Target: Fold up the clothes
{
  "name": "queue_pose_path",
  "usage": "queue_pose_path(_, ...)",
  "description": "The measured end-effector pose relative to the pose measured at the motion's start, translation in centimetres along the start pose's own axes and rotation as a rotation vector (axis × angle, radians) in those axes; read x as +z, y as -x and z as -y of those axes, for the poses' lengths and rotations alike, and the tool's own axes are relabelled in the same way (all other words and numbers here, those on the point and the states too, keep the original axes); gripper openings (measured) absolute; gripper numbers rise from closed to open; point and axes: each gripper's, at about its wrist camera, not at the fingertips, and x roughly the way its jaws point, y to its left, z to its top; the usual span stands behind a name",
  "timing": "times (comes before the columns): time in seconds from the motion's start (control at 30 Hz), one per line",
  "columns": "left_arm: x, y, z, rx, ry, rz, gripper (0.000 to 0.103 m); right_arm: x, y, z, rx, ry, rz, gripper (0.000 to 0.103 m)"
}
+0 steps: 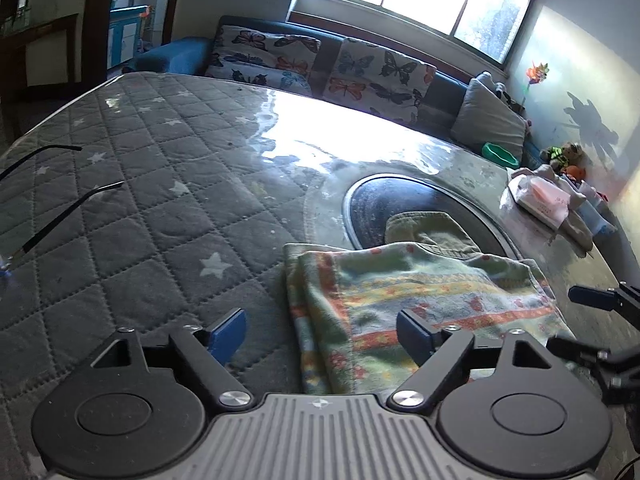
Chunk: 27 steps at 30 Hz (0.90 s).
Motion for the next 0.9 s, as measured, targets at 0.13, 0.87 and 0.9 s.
queue_pose_path(0.13, 0.0, 0.3, -0.7, 0.016, 0.014, -0.002, 0.098, 0.7, -0.3, -2.7, 0.045, 0.079, 0.0, 0.094)
queue_pose_path(0.87, 0.4, 0.8, -2.6, 0.026, 0.126, -0.02, 0.103, 0.6, -4.1, -15.4, 0.17, 0.449, -0.04, 0.065)
queue_pose_path(0.9, 0.4, 0.8, -2.6, 0.021, 0.133, -0.023, 0.103, 0.5, -4.3, -15.8, 0.17, 0.467, -0.042, 0.063)
